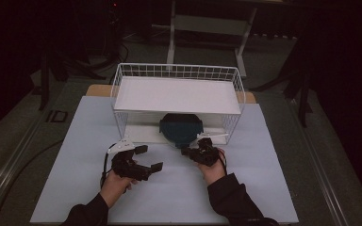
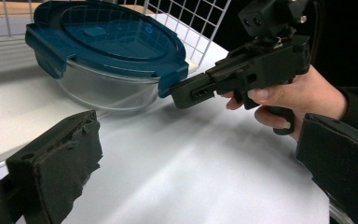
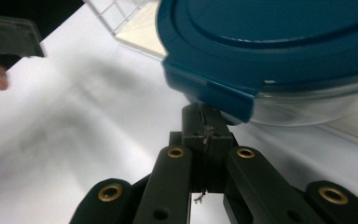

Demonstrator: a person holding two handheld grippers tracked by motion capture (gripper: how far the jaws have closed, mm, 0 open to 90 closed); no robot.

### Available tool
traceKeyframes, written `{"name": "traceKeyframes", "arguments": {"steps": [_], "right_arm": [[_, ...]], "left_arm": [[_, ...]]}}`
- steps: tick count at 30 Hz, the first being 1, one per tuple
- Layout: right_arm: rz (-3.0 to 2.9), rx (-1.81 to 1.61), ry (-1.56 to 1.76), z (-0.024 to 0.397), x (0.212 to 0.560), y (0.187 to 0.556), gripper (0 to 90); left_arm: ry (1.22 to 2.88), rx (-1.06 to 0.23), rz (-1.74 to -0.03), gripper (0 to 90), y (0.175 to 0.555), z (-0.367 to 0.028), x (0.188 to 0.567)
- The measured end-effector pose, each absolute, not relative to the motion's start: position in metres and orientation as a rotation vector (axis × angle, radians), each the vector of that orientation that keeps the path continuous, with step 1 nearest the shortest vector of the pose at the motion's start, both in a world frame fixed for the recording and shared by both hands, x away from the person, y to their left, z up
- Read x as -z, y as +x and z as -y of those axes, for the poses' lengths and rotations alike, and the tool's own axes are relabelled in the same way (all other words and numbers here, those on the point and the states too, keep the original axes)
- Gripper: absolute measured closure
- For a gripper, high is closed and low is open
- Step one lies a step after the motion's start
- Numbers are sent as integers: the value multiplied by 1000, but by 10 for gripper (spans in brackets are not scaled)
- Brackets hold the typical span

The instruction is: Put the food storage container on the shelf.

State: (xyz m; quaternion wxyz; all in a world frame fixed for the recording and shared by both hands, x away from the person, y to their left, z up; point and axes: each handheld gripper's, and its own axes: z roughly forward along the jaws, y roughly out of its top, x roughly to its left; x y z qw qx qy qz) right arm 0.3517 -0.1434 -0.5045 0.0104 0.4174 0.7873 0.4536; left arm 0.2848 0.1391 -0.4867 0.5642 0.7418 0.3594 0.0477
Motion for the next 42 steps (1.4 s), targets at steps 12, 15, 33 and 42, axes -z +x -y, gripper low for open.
{"name": "traceKeyframes", "arguments": {"steps": [12, 15, 33, 42], "right_arm": [[-2400, -1385, 1315, 139, 504, 372, 899], [-2373, -1390, 1340, 139, 503, 378, 898], [-2369, -1467, 1242, 136, 493, 365, 511], [-2368, -1586, 1177, 146, 486, 345, 181]], "left_arm": [[1736, -114, -840, 1, 285, -139, 488], [1740, -121, -832, 2, 285, -138, 488], [1747, -156, -799, 1, 278, -137, 483], [1752, -163, -785, 1, 275, -139, 479]]}}
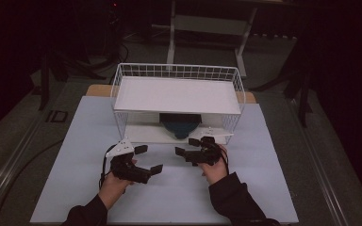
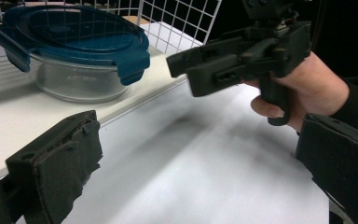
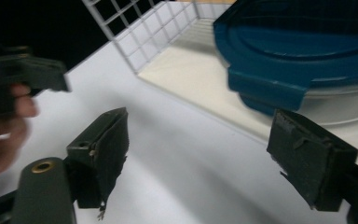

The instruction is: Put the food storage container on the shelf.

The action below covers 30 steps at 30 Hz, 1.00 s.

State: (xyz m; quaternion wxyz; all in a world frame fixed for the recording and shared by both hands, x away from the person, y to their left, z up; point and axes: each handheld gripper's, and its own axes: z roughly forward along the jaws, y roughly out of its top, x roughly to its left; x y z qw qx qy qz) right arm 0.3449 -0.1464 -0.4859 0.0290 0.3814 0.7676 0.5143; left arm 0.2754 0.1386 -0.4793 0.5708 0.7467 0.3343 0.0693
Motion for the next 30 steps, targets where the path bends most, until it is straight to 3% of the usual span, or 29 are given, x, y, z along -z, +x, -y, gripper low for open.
{"name": "traceKeyframes", "arguments": {"steps": [30], "right_arm": [[-2283, -1517, 1173, 225, 494, 283, 166]], "left_arm": [[1817, -179, -728, 1, 250, -164, 479]]}}
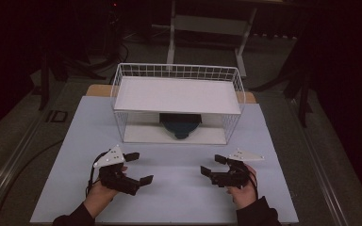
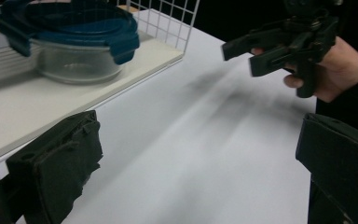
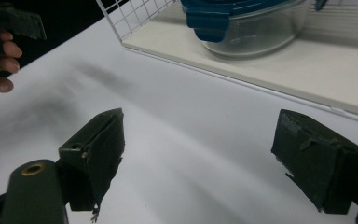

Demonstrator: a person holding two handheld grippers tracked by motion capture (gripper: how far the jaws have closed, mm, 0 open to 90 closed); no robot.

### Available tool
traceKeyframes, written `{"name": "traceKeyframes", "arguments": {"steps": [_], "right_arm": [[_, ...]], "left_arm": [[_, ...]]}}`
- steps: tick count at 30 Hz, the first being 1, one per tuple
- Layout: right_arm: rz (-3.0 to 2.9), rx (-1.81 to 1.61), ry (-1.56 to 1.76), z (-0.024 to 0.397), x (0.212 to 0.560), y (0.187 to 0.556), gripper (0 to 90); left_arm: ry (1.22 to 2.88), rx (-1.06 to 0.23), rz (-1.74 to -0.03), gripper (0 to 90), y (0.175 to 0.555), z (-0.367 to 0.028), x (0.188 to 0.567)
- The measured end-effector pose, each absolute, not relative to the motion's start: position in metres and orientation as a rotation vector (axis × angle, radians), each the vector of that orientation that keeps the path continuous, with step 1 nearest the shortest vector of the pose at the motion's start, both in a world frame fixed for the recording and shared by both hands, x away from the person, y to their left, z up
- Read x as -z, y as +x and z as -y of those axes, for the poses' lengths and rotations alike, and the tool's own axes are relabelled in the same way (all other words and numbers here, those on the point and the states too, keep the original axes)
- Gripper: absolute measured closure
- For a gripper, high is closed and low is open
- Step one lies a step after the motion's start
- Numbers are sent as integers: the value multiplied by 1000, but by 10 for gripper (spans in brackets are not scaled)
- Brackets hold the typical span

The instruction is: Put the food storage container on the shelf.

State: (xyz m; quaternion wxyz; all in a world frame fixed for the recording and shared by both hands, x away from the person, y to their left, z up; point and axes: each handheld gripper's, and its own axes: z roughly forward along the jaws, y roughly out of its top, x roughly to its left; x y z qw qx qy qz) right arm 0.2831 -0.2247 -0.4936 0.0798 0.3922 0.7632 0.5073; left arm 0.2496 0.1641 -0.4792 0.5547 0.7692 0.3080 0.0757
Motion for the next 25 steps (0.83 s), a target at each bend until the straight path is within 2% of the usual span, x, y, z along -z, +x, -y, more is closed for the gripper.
{"name": "traceKeyframes", "arguments": {"steps": [14, 25], "right_arm": [[-2244, -1462, 1232, 257, 502, 266, 177], [-2237, -1444, 1249, 263, 508, 268, 177]], "left_arm": [[1836, -175, -740, 1, 246, -171, 488], [1821, -176, -745, 1, 247, -173, 489]]}}
